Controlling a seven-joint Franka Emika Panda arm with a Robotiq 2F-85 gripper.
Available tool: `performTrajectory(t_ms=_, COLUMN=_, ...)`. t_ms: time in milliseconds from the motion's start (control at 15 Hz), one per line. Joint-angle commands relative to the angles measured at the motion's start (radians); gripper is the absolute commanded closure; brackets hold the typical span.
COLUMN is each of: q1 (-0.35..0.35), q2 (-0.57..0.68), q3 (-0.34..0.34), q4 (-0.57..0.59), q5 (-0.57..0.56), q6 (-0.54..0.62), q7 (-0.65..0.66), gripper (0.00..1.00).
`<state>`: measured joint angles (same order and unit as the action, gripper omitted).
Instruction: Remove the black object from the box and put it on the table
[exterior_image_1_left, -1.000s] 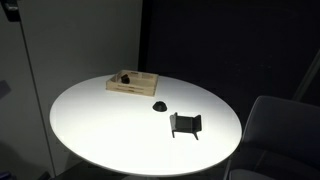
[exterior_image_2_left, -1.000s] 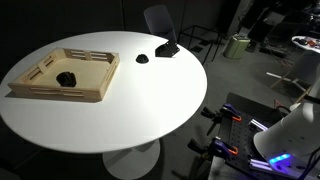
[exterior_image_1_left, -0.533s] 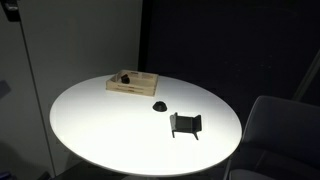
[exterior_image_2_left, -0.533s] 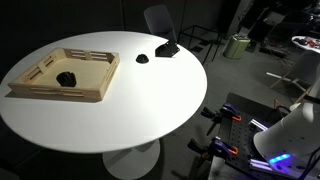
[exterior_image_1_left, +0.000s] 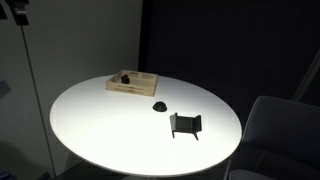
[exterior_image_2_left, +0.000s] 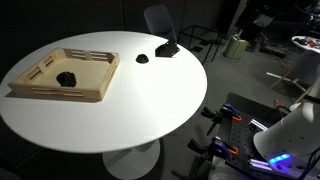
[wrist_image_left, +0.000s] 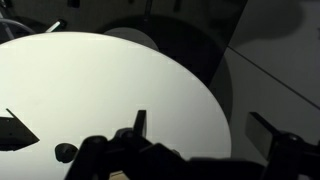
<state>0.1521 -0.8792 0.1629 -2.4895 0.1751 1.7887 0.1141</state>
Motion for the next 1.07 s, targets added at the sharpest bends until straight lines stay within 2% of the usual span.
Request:
performTrajectory(t_ms=0, q1=-0.018, q2=0.067, q3=-0.034, q4=0.027, q5=-0.027, q6=0.065, q7=-0.074, gripper=0.00)
performTrajectory(t_ms=600, q1=-0.015, q2=0.329, q3=-0.149, q4=0.114, q5=-0.079, q6=0.306, q7=-0.315, gripper=0.00)
performTrajectory(t_ms=1000, q1=-0.013, q2=0.542, q3=-0.205, q4=0.267, q5=-0.069, q6=0.350, q7=-0.502, gripper=0.00)
